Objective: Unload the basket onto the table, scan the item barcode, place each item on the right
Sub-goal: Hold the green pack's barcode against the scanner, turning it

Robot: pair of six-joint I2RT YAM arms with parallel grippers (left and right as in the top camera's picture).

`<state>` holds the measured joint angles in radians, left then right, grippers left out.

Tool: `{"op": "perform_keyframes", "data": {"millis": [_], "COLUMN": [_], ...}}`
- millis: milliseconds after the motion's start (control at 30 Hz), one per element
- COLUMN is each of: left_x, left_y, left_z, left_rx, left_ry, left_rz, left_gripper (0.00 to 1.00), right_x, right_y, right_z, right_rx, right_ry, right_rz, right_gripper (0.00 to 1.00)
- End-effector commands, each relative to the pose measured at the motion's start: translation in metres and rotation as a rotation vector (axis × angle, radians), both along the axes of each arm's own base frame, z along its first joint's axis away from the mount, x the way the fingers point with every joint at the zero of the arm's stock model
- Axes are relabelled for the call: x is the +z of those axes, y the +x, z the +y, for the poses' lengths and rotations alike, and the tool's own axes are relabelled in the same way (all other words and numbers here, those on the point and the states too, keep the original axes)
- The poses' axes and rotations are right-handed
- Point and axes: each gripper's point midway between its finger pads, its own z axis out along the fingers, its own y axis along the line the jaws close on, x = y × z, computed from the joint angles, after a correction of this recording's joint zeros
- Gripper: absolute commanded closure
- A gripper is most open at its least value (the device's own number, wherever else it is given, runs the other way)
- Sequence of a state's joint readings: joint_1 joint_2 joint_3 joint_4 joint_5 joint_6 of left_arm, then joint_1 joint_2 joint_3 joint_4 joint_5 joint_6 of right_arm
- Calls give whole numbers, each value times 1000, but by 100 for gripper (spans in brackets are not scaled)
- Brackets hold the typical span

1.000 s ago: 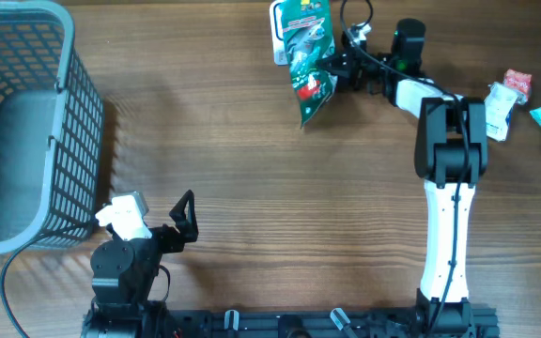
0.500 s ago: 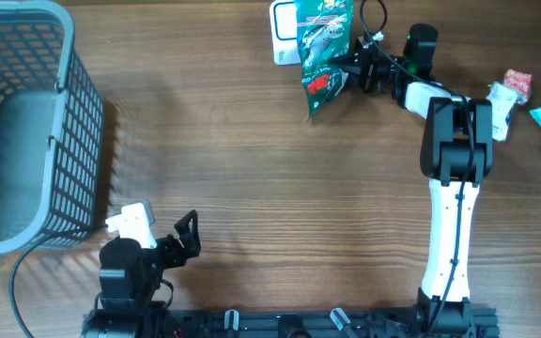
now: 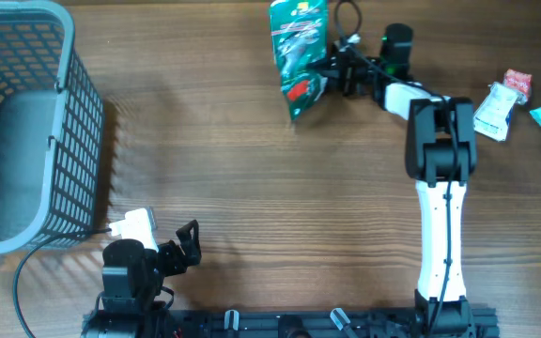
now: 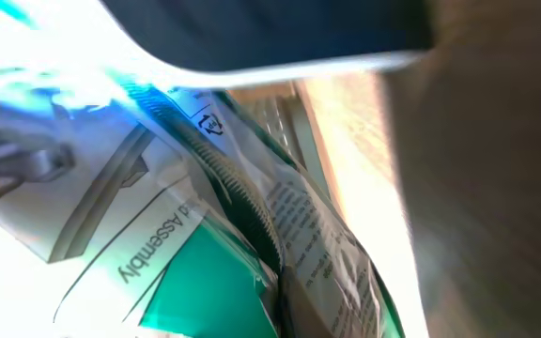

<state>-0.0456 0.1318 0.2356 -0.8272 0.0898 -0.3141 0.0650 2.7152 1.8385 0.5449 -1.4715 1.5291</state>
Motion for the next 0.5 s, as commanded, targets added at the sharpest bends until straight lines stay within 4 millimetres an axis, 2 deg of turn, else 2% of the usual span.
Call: {"op": "perform_keyframes", "data": {"millis": [0, 100, 200, 267, 333, 400, 433, 467], "left_x": [-1, -1, -1, -1, -1, -1, -1, -1], "left_y": [0, 0, 0, 0, 0, 0, 0, 0], "left_z": [3, 2, 2, 2, 3, 2, 2, 3], "left_rx": [18, 17, 17, 17, 18, 17, 17, 18], "left_ry": [0, 0, 0, 0, 0, 0, 0, 0], "left_rz": [-2, -2, -2, -2, -2, -2, -2, -2], "left_gripper": [0, 0, 0, 0, 0, 0, 0, 0], "right_x": [-43, -48, -38, -18, 17, 54, 64, 84], "right_y": [1, 9, 7, 2, -7, -18, -24, -28], "right_z": [4, -14, -24, -22, -15, -7, -2, 5], "right_rx": [-59, -112, -84, -25, 37, 82, 128, 148], "right_ry": [-31, -40, -15, 17, 37, 36, 25, 25], "right_rz": [175, 197, 141, 73, -35, -243, -235, -282], "right_gripper": [96, 96, 95, 95, 96, 95, 95, 95]}}
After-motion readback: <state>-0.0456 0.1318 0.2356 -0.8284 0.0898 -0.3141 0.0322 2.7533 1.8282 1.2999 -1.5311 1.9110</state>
